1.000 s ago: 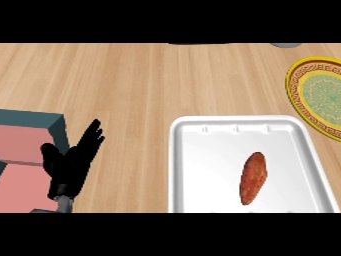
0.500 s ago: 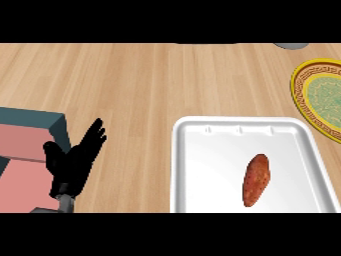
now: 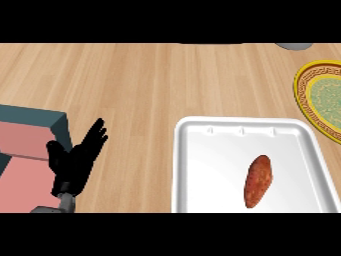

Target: Pick the sweet potato from the tray and place it in the plate

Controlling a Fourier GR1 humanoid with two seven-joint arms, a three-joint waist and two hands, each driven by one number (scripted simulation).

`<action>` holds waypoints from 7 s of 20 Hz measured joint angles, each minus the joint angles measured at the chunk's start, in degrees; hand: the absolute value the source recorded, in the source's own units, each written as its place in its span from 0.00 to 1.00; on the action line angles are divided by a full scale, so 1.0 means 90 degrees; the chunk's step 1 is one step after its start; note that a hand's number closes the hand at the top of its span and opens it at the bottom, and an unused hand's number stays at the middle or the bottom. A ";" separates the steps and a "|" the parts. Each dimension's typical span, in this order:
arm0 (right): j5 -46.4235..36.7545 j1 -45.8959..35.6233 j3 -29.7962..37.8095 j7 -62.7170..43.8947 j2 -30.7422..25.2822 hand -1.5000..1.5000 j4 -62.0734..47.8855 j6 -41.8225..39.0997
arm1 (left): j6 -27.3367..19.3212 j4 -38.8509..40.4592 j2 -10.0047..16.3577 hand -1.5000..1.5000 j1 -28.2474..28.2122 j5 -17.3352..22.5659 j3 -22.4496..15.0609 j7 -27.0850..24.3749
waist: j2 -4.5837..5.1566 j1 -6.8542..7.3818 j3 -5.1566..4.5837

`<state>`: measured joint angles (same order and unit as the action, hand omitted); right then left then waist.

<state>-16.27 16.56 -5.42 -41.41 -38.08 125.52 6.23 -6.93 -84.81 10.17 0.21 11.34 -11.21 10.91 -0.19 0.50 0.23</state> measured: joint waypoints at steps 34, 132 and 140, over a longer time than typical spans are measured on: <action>-0.2509 -0.1172 -0.1373 -0.0776 0.2362 0.00 -0.2061 -0.0941 | 0.0320 0.0282 -0.0310 0.50 0.0065 -0.0408 0.0649 0.0131 | -0.0013 -0.0056 0.0009; -0.1624 -0.5113 0.5995 0.3926 0.2644 0.00 -0.7819 0.6111 | 0.0517 0.0058 -0.0484 0.50 -0.0220 -0.0637 0.0873 0.0156 | -0.0023 -0.0101 0.0010; -0.1073 -0.3684 0.5130 0.4057 0.3755 0.00 -0.5947 0.5393 | 0.0542 0.0141 -0.0504 0.50 -0.0166 -0.0664 0.0952 0.0075 | -0.0029 -0.0103 -0.0001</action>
<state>-25.92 -16.59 40.75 -4.90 -4.28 72.00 54.76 -2.06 -83.55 5.63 -1.28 5.36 -2.64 11.58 -0.44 -0.43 0.22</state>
